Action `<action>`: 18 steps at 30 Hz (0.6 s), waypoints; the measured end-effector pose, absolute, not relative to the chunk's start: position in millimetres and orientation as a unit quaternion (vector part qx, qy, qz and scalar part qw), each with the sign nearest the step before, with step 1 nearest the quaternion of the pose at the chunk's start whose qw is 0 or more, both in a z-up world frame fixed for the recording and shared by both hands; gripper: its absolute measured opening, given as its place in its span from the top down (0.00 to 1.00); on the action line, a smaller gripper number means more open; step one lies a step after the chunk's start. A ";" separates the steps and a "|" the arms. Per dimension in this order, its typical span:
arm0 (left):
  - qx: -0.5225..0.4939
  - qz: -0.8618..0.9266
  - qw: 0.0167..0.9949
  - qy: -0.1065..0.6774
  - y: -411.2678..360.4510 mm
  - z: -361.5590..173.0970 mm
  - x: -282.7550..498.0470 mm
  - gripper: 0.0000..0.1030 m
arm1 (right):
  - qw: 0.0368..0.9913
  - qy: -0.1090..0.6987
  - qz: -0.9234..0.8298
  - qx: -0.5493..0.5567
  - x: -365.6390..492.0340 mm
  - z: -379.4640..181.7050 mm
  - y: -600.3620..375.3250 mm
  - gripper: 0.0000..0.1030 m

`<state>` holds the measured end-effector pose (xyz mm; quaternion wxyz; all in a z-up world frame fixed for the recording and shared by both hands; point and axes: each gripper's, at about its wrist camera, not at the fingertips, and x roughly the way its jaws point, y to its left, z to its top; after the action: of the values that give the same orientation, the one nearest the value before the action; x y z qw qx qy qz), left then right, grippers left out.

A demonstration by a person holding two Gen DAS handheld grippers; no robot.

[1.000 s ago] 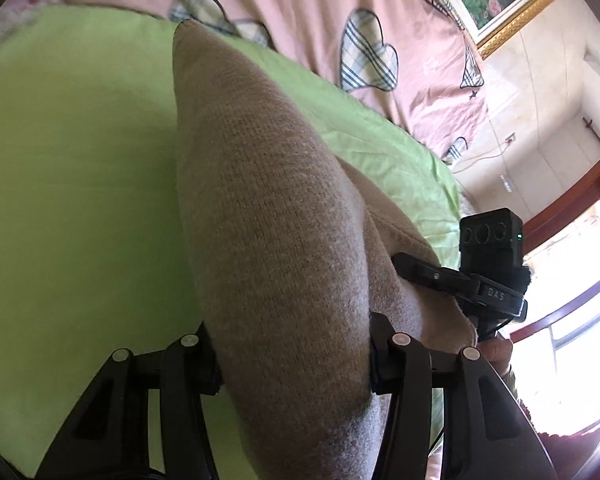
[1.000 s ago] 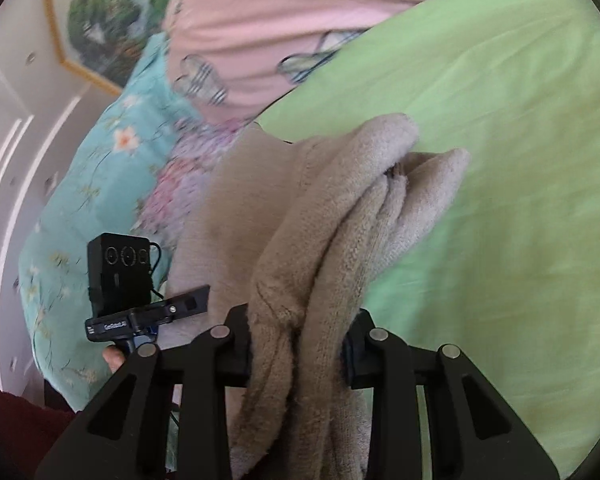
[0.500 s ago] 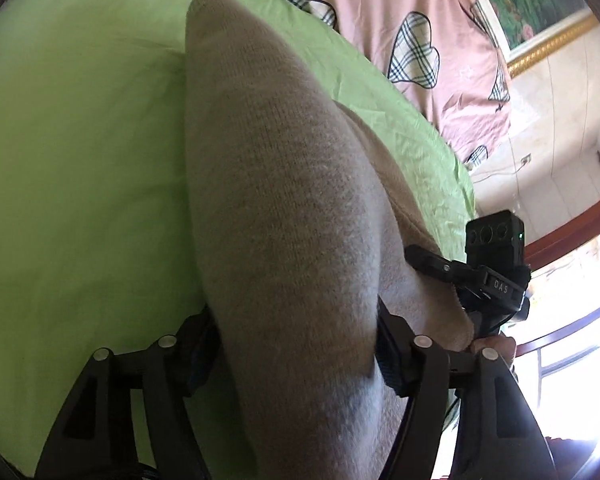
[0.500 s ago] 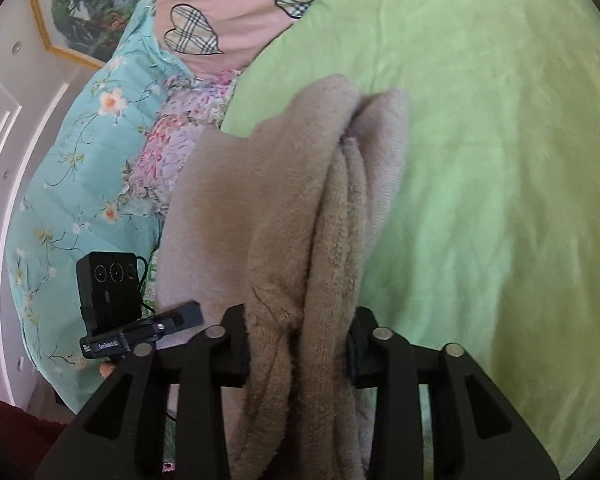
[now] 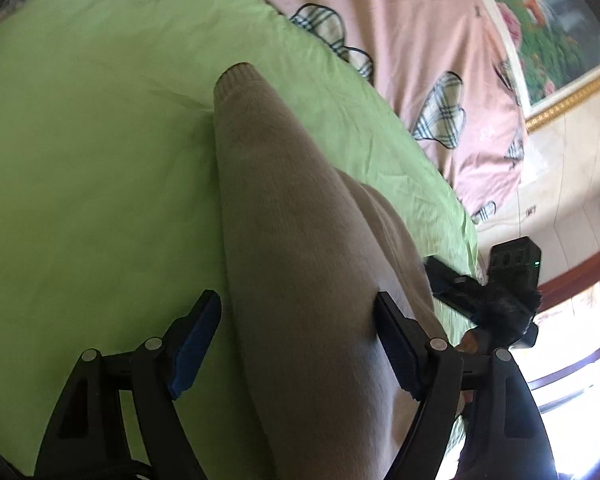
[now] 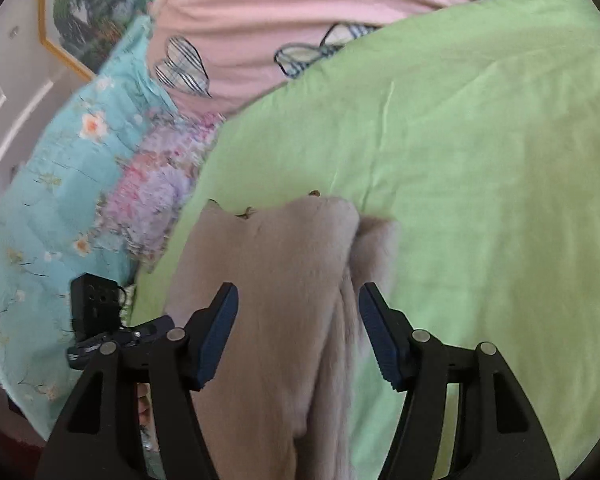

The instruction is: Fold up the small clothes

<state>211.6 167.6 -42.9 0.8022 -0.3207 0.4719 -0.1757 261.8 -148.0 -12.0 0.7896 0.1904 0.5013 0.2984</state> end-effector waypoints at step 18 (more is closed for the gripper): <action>-0.279 -0.118 0.816 0.493 177.2 -53.7 271.0 0.59 | 0.807 0.488 0.271 0.192 251.1 -36.3 -167.6 0.89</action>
<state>271.0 177.2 -53.7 0.8159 -0.2791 0.4926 -0.1176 251.1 -167.6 -36.3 0.8069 0.1921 0.4885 0.2710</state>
